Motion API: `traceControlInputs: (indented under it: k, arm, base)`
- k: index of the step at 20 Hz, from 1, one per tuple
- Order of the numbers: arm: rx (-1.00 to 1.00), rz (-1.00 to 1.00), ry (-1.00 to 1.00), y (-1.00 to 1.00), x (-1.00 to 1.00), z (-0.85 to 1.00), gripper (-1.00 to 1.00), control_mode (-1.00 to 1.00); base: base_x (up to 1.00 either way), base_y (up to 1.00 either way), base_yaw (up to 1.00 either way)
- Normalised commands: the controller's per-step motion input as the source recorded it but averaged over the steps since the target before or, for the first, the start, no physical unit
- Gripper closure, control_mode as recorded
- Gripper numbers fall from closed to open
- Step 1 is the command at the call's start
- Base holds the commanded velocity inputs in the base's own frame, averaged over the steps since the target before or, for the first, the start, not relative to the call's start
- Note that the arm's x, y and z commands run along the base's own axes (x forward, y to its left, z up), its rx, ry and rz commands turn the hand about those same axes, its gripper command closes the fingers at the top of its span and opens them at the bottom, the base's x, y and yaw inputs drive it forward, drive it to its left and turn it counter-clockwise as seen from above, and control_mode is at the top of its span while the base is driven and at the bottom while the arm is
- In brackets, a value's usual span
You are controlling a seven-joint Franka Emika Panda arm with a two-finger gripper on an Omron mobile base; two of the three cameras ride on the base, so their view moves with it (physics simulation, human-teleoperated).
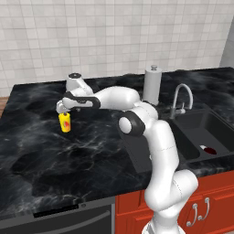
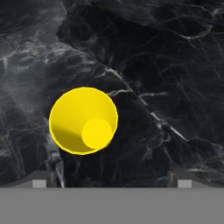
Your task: Move any existing items from the left basin to the right basin for drying. Then move the cup from the counter to the left basin of the sink for washing.
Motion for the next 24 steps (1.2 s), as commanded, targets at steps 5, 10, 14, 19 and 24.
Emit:
traceControlInputs:
  k: [5,10,14,19,24]
  arm:
    - [0.00,0.00,0.00,0.02,0.02,-0.02,-1.00,-1.00]
    - [0.00,0.00,0.00,0.02,0.00,-0.02,-1.00,-1.00]
    - [0.00,0.00,0.00,0.00,0.00,-0.01,-1.00,-1.00]
    - [0.00,0.00,0.00,0.00,0.00,-0.03,-1.00,-1.00]
    - [0.00,0.00,0.00,0.00,0.00,-0.06,-1.00,-1.00]
  base:
    - [0.00,0.00,0.00]
    - [0.00,0.00,0.00]
    - [0.00,0.00,0.00]
    - [0.00,0.00,0.00]
    - [0.00,0.00,0.00]
